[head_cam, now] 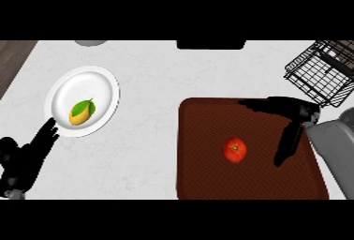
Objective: Pick the tomato from the tray and place it in the tiered basket
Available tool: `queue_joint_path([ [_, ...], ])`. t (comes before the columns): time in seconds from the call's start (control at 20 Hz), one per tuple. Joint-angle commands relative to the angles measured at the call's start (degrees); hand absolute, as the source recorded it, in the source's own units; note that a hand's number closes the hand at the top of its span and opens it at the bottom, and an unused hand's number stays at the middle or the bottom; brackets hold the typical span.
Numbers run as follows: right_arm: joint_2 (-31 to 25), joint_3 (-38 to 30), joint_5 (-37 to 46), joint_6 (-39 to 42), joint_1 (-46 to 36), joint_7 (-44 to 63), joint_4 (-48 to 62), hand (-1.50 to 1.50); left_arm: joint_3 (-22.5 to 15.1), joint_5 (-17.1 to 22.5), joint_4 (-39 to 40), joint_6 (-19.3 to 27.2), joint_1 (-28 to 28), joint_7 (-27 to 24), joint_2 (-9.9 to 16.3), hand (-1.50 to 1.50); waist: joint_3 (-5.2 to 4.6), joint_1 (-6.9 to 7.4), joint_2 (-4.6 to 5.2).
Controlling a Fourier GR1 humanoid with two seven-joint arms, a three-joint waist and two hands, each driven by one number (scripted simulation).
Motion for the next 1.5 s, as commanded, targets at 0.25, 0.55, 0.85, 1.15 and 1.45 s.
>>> queue_joint_path([
  [0.25,3.77,-4.68,-0.89,6.3,1.7,5.69,-3.55,-1.5,3.4,-2.97,3.73,-3.1,-0.7,-2.25,-2.96,0.0,-0.04,-0.32,-0.08],
  [0.55,4.74,-3.27,10.18,2.05,3.77,-9.21,3.43,-1.5,5.01,-5.32,4.07,-3.93,-2.55,-0.55,-4.01,0.0,0.0,-0.13,0.03],
  [0.85,6.57,-5.87,10.04,3.68,5.15,-6.17,-0.21,-1.5,8.7,-5.03,4.95,-8.59,-0.95,-2.91,-3.39,0.0,-0.02,-0.28,-0.03],
  [1.15,9.04,-5.77,14.21,2.05,4.42,-10.41,3.21,-1.5,8.2,-8.91,0.25,-5.64,0.54,-1.49,-6.94,0.0,-0.01,-0.15,-0.01],
  [1.45,14.89,-3.87,18.26,-1.86,3.02,-8.69,7.52,-1.5,7.92,-9.62,-2.26,-6.01,-1.19,3.49,-8.29,0.0,0.0,-0.02,0.02],
])
